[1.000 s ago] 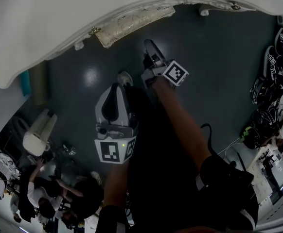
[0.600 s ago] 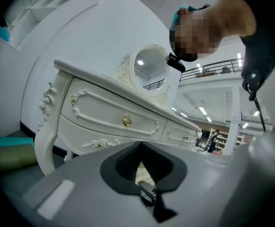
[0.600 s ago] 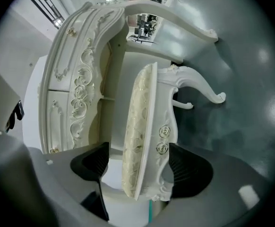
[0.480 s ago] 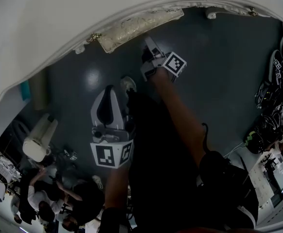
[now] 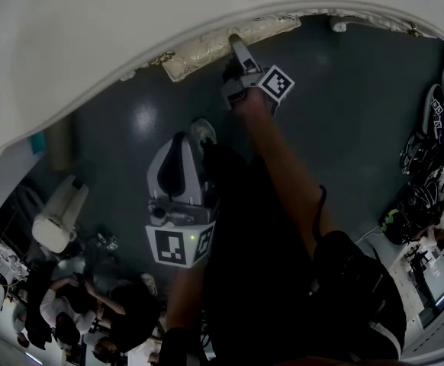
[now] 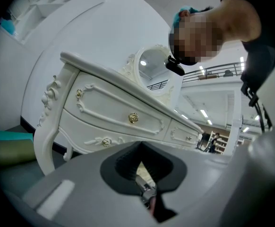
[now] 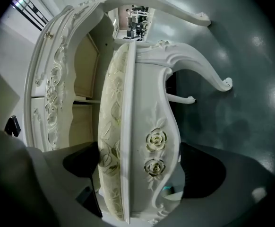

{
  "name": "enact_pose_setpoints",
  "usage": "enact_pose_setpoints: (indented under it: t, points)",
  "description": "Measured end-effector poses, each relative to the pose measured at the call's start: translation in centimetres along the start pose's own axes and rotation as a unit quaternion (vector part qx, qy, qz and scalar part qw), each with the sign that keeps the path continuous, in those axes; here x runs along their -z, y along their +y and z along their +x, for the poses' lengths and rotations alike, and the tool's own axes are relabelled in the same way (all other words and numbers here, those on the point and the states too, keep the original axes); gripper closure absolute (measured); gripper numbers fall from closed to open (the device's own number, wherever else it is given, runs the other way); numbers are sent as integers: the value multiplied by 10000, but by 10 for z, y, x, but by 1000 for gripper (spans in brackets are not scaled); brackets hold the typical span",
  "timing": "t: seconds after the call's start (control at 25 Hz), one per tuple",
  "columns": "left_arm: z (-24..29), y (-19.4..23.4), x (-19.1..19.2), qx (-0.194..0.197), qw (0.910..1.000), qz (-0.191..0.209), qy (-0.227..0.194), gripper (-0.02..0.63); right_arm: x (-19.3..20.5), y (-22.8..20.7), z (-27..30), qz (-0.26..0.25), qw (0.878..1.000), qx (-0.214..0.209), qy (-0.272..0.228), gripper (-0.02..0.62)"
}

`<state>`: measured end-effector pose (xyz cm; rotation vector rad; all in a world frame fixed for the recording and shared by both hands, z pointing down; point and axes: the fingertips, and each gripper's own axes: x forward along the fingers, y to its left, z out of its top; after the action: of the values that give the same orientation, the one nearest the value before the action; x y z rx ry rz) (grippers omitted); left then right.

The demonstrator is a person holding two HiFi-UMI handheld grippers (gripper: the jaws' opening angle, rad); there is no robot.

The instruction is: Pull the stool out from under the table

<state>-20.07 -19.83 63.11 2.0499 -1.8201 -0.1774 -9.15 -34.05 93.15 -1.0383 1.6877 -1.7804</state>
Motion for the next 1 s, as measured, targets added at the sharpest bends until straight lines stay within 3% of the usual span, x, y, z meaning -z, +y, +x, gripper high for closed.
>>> enact_pose_setpoints:
  t: [0.2, 0.52, 1.0]
  points:
    - [2, -3, 3, 86, 10000, 24, 22, 600, -2, 1, 7, 7, 9996, -273, -20, 51]
    - [-9, -8, -2, 58, 10000, -15, 11, 600, 0, -3, 0, 116, 9996, -212, -127, 80]
    - [-35, -28, -2, -33, 10000, -40, 82, 600, 22, -16, -67, 167, 9992, -256, -251, 84]
